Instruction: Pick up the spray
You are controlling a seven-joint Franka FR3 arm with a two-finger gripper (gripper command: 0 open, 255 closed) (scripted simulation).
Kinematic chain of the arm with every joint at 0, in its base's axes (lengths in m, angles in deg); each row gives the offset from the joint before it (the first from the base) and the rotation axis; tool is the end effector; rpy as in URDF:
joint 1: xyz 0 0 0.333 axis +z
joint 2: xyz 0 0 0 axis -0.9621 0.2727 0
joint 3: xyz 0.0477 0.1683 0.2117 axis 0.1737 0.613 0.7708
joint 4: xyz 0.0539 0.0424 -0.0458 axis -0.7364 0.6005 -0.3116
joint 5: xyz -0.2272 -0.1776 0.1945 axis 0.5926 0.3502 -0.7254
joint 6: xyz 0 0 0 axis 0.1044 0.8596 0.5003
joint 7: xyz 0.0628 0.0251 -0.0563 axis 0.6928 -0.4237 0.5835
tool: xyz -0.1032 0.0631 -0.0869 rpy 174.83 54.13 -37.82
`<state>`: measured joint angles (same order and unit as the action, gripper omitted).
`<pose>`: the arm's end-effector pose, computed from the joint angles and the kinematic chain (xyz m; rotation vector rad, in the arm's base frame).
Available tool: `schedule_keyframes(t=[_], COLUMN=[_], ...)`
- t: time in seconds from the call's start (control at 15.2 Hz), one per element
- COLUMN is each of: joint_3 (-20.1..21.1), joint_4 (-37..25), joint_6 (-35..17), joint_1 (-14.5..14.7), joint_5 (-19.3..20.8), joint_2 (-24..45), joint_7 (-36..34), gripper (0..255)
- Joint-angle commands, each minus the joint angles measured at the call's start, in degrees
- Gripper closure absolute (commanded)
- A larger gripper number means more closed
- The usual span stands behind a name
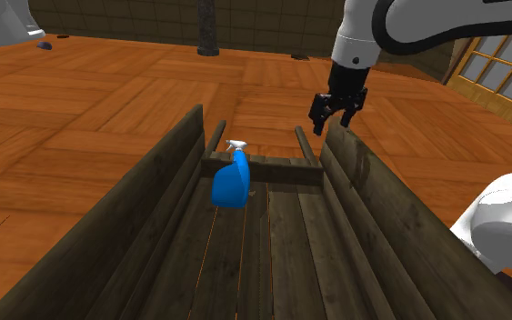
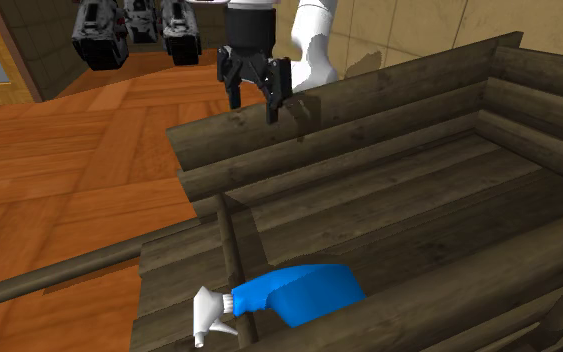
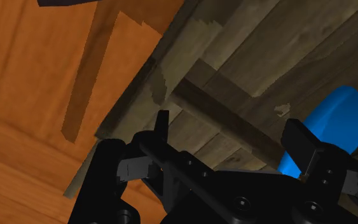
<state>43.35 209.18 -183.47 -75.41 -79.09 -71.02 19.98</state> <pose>0.3552 0.0981 0.4681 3.0944 -0.3287 0.0230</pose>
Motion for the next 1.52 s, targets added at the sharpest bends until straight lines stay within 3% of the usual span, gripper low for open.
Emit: schedule_keyframes(t=[0.0, 0.33, 0.73, 1.25, 1.45], joint_3=[2.84, 9.10, 13.92, 12.74, 12.41], joint_4=[-2.52, -9.16, -20.44, -41.23, -39.92], joint_6=[-1.95, -5.25, -5.75, -0.06, -1.97], joint_1=[-0.62, -2.02, -1.87, 4.75, 4.87], joint_5=[0.72, 4.79, 13.82, 25.79, 26.20], joint_2=[4.74, 16.39, 32.67, 55.22, 55.92], joint_7=[-4.53, -16.09, -30.92, -46.14, -46.65], gripper=[0, 0, 0, 0, 0])
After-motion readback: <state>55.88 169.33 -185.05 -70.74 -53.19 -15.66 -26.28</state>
